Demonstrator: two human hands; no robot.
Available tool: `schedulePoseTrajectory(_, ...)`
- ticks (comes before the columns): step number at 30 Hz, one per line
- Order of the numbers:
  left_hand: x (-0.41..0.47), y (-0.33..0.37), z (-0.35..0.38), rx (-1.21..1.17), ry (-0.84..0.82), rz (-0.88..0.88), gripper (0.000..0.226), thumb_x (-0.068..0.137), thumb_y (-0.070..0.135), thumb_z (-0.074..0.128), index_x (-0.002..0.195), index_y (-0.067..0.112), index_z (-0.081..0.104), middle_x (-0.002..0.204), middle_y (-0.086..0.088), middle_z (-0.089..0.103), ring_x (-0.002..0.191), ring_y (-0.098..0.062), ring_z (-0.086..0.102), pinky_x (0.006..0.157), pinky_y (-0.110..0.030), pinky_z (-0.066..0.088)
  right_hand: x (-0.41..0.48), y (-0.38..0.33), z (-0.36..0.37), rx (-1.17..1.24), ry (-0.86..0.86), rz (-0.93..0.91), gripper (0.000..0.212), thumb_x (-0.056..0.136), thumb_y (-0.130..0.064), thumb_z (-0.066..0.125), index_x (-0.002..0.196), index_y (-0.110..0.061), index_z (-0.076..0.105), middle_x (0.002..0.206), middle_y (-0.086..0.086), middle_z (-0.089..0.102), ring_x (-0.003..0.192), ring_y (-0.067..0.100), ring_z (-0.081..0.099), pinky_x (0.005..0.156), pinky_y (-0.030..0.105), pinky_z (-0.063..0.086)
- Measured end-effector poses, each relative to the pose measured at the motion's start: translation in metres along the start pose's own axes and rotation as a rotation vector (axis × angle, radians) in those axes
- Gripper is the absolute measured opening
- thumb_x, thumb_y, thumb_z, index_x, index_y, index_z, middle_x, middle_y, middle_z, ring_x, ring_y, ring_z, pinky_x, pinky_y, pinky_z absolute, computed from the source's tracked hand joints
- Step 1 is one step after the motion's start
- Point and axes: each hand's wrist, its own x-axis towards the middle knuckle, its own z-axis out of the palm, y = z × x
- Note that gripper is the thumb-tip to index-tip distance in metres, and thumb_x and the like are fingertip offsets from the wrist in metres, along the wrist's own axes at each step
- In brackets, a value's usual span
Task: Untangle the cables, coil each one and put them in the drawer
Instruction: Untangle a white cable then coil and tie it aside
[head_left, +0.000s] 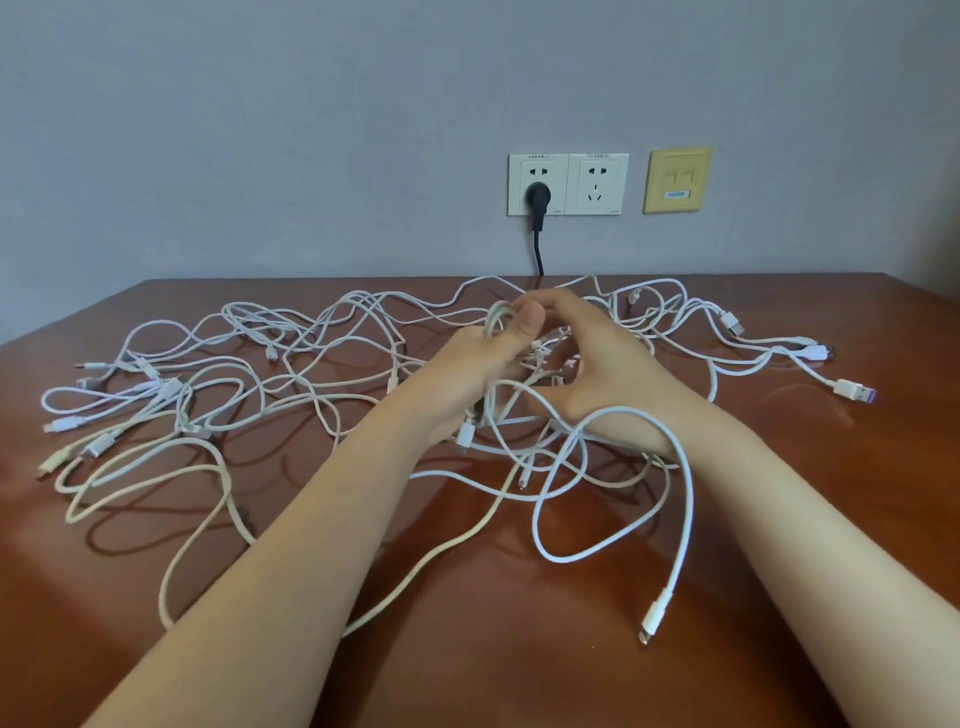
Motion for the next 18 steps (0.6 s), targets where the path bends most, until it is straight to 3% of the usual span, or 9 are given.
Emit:
schedulePoseTrajectory(1,0.003,-0.001,-0.002,-0.022,0.012,-0.019,0.068,0.086,0.056,0.044,0.112,-0.006,0.055,0.094,-0.016,0.058,0.075,-0.032,0.068,0.084,-0.040,0.052,-0.001,-0.001,-0.001,-0.029,-0.012,-0.007,0.046,0.073,-0.010,0.072,0.111,-0.021,0.048,0.087,-0.004,0.056,0.061,-0.013,0.050,0.059,0.003,0.036)
schedulePoseTrajectory(2,0.005,-0.002,-0.005,-0.059,0.029,-0.042,0.058,0.090,0.053,0.041,0.107,0.000,0.058,0.079,-0.016,0.064,0.063,-0.032,0.066,0.076,-0.033,0.055,-0.002,-0.002,-0.001,-0.063,-0.036,0.000,0.046,0.074,-0.015,0.072,0.110,-0.025,0.045,0.079,-0.011,0.056,0.058,-0.012,0.050,0.058,0.005,0.036)
schedulePoseTrajectory(3,0.006,-0.002,-0.007,-0.112,0.040,-0.066,0.047,0.090,0.052,0.041,0.095,0.008,0.059,0.050,-0.014,0.061,0.043,-0.023,0.061,0.057,-0.023,0.054,-0.003,-0.002,-0.001,-0.095,-0.062,0.018,0.043,0.076,-0.017,0.070,0.108,-0.027,0.044,0.068,-0.015,0.057,0.055,-0.010,0.050,0.058,0.006,0.036)
schedulePoseTrajectory(4,0.007,-0.002,-0.008,-0.159,0.054,-0.078,0.041,0.090,0.051,0.041,0.083,0.013,0.055,0.035,-0.003,0.047,0.030,-0.013,0.048,0.042,-0.015,0.043,-0.003,-0.002,0.000,-0.119,-0.075,0.034,0.036,0.077,-0.017,0.067,0.105,-0.026,0.046,0.058,-0.021,0.056,0.052,-0.008,0.050,0.056,0.008,0.035)
schedulePoseTrajectory(7,0.011,-0.005,-0.014,-0.227,0.098,-0.098,0.044,0.091,0.053,0.040,0.068,0.015,0.043,0.036,0.009,0.033,0.031,-0.006,0.035,0.040,-0.017,0.035,-0.002,0.000,0.000,-0.154,-0.013,0.047,0.014,0.077,-0.012,0.060,0.078,-0.025,0.055,0.043,-0.024,0.049,0.047,-0.001,0.047,0.054,0.017,0.031)
schedulePoseTrajectory(9,0.012,-0.005,-0.017,-0.281,0.094,-0.090,0.043,0.092,0.052,0.039,0.069,0.015,0.042,0.038,0.008,0.043,0.034,-0.007,0.042,0.046,-0.023,0.039,-0.001,0.001,-0.001,-0.088,0.035,0.077,0.022,0.080,-0.009,0.057,0.063,-0.023,0.054,0.042,-0.021,0.049,0.045,-0.002,0.046,0.054,0.019,0.031)
schedulePoseTrajectory(12,0.010,-0.002,-0.018,-0.338,0.044,-0.110,0.044,0.092,0.049,0.038,0.089,0.008,0.053,0.048,0.002,0.061,0.040,-0.010,0.057,0.043,-0.020,0.049,-0.002,0.000,-0.006,0.128,0.007,0.110,0.028,0.084,0.000,0.055,0.060,-0.015,0.051,0.038,-0.022,0.047,0.039,0.000,0.039,0.048,0.010,0.027)
schedulePoseTrajectory(14,0.008,-0.003,-0.018,-0.330,0.013,-0.115,0.043,0.091,0.051,0.037,0.080,0.011,0.049,0.050,-0.001,0.062,0.040,-0.012,0.057,0.041,-0.019,0.047,-0.004,-0.002,-0.009,0.268,-0.032,0.114,0.025,0.083,0.001,0.059,0.064,-0.011,0.050,0.037,-0.019,0.046,0.039,0.000,0.034,0.045,0.008,0.027)
schedulePoseTrajectory(18,0.008,-0.006,-0.017,-0.080,-0.040,-0.120,0.056,0.083,0.066,0.029,0.076,0.015,0.050,0.045,0.004,0.056,0.036,-0.008,0.052,0.036,-0.016,0.039,-0.004,-0.005,-0.007,0.407,-0.019,0.094,0.021,0.085,-0.004,0.061,0.069,-0.009,0.049,0.042,-0.011,0.057,0.039,-0.003,0.050,0.048,0.004,0.035)
